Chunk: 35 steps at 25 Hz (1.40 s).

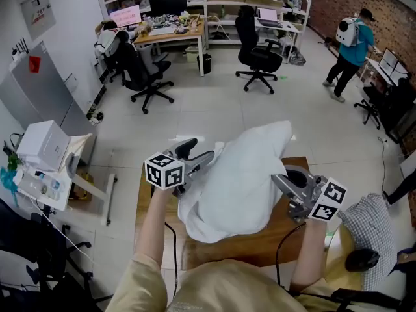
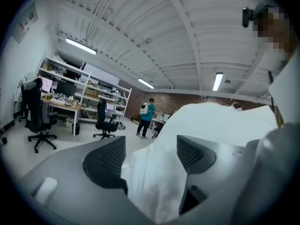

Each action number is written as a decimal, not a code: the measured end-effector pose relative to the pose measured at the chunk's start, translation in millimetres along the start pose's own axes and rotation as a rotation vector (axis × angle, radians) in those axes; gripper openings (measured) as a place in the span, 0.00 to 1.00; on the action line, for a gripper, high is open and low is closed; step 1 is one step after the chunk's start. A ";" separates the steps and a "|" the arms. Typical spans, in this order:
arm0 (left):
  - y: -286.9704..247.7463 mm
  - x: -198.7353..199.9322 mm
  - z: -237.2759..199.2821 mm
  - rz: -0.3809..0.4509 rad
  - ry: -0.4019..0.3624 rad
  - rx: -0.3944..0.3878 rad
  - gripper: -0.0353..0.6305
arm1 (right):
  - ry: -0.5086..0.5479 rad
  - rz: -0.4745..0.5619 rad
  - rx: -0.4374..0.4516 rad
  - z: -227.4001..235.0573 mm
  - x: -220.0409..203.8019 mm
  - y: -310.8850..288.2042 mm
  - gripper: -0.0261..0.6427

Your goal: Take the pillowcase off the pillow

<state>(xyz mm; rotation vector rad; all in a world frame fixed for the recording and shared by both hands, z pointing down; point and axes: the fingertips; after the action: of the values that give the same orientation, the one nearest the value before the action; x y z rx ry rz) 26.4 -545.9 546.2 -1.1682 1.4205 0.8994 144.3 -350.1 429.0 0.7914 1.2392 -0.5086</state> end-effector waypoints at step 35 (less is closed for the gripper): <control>103.3 -202.1 95.7 -0.115 0.342 0.154 0.69 | -0.096 0.072 -0.131 53.7 6.8 -1.3 0.06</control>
<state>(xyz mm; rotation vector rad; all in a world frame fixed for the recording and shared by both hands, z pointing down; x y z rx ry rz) -52.9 -391.9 721.3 -1.3133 1.6445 0.5154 179.1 -391.6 428.5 0.6904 1.1385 -0.3978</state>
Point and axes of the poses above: the fingertips, and each gripper's own axes: y backward along the fingers, z to its right, x out of its top, and after that the axes turned 5 degrees about -x, right-handed
